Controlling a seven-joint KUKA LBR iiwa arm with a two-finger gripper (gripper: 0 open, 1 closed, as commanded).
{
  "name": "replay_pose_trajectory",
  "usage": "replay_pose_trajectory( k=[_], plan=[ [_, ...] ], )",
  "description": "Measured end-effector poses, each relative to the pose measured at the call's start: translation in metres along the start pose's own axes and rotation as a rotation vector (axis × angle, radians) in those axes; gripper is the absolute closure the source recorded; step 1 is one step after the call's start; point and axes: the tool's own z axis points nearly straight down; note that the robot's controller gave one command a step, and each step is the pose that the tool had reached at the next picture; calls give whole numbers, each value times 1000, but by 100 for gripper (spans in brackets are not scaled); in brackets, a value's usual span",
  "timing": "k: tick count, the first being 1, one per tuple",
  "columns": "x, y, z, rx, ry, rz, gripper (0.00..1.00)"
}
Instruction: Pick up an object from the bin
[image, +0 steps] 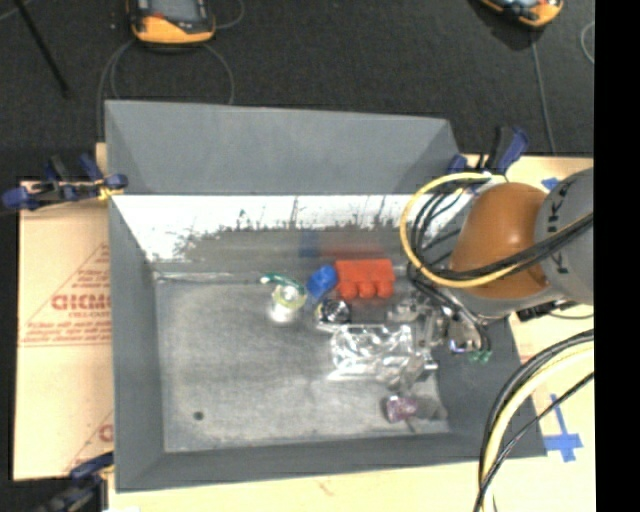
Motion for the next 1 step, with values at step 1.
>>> replay_pose_trajectory(
  k=[1],
  plan=[
    [-2,12,-13,-1,-1,-186,0]
  ],
)
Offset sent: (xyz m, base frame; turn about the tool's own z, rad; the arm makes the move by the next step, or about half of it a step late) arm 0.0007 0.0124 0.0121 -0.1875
